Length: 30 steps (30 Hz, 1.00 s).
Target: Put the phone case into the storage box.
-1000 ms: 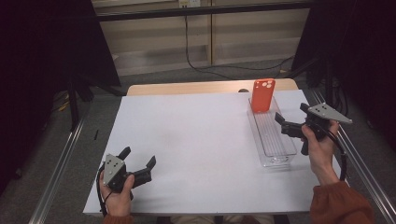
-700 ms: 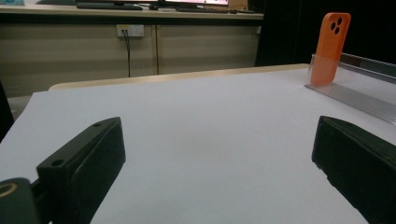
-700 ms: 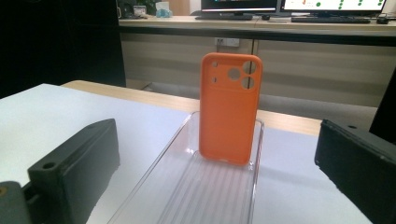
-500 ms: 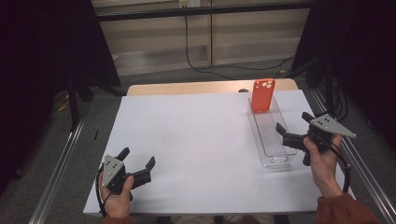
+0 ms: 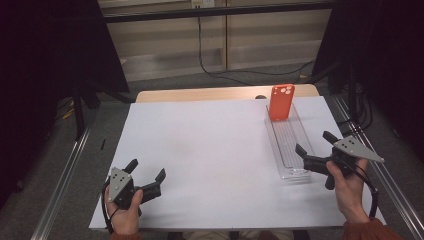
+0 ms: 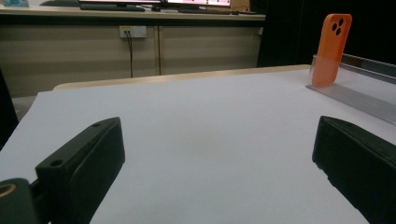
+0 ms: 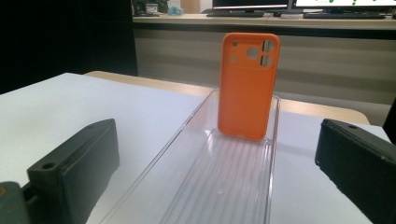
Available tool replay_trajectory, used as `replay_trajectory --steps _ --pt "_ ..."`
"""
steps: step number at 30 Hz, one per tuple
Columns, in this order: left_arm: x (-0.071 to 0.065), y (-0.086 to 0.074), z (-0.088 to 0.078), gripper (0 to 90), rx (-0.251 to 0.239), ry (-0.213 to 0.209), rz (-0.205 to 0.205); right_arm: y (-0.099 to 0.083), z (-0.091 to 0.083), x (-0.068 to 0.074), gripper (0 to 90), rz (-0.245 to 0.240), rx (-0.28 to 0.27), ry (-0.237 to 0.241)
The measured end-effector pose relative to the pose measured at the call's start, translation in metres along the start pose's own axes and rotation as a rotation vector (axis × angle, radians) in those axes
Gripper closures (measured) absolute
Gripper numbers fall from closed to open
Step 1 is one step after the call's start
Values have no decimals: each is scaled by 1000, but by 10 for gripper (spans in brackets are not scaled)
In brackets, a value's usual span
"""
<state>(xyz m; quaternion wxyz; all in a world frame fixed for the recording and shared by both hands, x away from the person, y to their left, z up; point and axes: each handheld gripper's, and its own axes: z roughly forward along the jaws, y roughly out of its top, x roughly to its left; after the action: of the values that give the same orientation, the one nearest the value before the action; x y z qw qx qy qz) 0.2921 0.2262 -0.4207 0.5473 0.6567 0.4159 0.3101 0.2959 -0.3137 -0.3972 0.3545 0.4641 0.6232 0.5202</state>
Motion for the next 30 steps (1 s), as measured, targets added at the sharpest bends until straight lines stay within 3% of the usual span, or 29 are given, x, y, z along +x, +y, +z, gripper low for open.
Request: replay_trajectory --steps 3,19,28,30 --pt "0 -1 0 24 3 1 -2 -7 -7 1 0 -9 4 15" --pt "0 -3 -4 25 13 10 4 -31 -32 1 0 -1 26 -9" --pt "0 -5 -3 24 33 23 9 -44 -46 -4 0 7 39 -67" --pt "-1 -5 -1 24 42 17 4 -49 -49 -6 0 10 37 -105"
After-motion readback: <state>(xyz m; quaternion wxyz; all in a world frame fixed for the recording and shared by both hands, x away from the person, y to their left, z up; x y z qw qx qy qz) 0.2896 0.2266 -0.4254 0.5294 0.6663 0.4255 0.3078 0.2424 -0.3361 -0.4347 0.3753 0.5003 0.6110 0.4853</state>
